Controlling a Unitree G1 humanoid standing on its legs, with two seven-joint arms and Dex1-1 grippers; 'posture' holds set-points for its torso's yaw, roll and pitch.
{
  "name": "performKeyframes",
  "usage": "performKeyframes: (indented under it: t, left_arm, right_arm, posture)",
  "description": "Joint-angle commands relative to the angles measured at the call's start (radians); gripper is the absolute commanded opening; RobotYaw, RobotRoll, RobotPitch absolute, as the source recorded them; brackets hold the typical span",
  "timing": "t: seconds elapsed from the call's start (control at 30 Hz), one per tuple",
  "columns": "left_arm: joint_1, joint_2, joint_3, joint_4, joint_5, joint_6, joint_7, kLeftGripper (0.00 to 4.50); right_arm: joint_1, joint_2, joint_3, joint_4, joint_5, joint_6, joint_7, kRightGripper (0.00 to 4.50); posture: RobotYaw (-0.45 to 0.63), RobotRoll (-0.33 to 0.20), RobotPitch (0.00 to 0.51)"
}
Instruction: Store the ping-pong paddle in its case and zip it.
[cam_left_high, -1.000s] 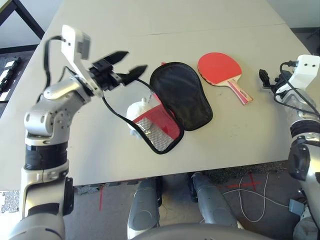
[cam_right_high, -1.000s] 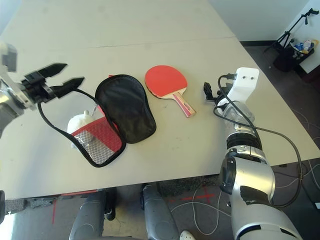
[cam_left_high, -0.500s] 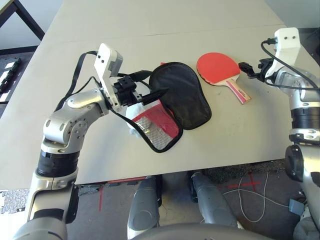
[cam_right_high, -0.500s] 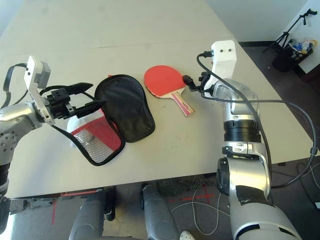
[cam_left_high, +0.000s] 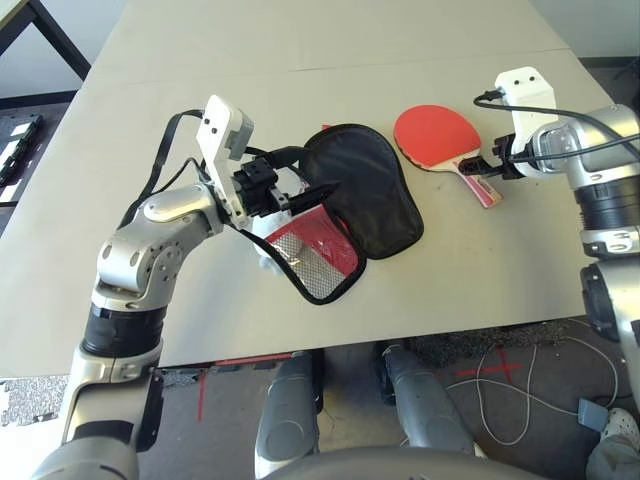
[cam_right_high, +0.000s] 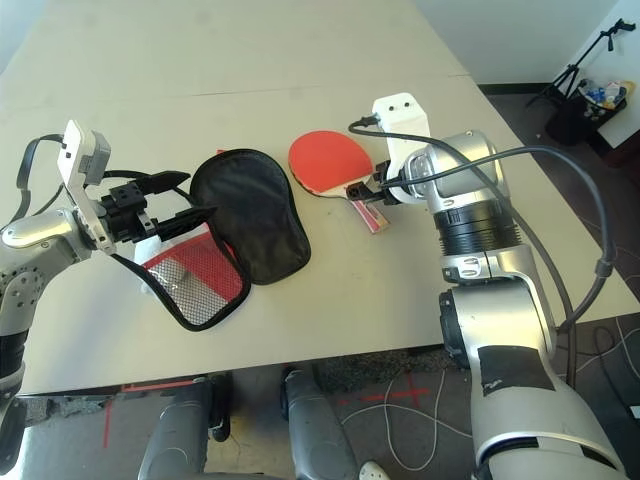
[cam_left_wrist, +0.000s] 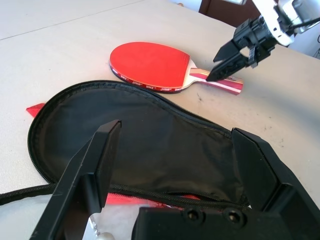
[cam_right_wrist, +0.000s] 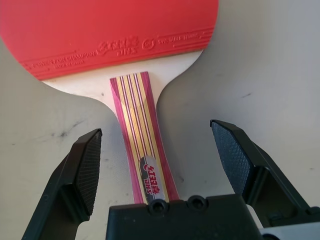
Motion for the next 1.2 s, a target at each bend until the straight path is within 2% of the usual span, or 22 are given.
performKeyframes:
  t: [0.03, 0.27, 0.3, 0.37, 0.67, 0.83, 1.0, 1.2]
  left_arm:
    - [0.021, -0.002, -0.012, -0.029, 0.005, 0.011, 0.004, 4.5]
    - [0.026, -0.008, -0.015, -0.043, 0.003, 0.015, 0.011, 4.5]
    - [0.024, -0.011, -0.017, -0.044, 0.004, 0.014, 0.012, 4.5]
    - [0.019, -0.015, -0.018, -0.044, 0.004, 0.013, 0.014, 4.5]
    - [0.012, -0.016, -0.021, -0.038, 0.008, 0.011, 0.011, 4.5]
    - [0.009, -0.019, -0.027, -0.033, 0.012, 0.008, 0.009, 4.5]
    - [0.008, -0.02, -0.033, -0.032, 0.015, 0.007, 0.009, 4.5]
    - [0.003, -0.023, -0.043, -0.031, 0.015, 0.008, 0.008, 4.5]
  right_arm:
    - [-0.018, 0.016, 0.035, 0.032, -0.019, -0.029, 0.023, 4.46]
    - [-0.023, 0.05, 0.045, 0.129, -0.057, -0.12, 0.038, 4.46]
    - [-0.023, 0.054, 0.047, 0.14, -0.062, -0.128, 0.042, 4.31]
    - [-0.024, 0.062, 0.047, 0.158, -0.069, -0.136, 0.049, 3.93]
    - [-0.006, 0.065, 0.043, 0.14, -0.086, -0.124, 0.072, 1.24]
    - [0.013, 0.064, 0.029, 0.109, -0.09, -0.115, 0.062, 1.15]
    - [0.07, 0.064, -0.014, -0.07, -0.061, -0.078, 0.059, 1.15]
    - [0.062, 0.081, -0.057, -0.204, -0.068, -0.051, 0.008, 1.15]
  posture:
    - [-0.02, 0.0, 0.228]
    - [-0.01, 0.0, 0.229]
    - [-0.01, 0.0, 0.229]
    - [-0.01, 0.0, 0.229]
    - [-0.01, 0.0, 0.231]
    - [-0.01, 0.0, 0.232]
    - [-0.02, 0.0, 0.235]
    - [-0.02, 0.0, 0.236]
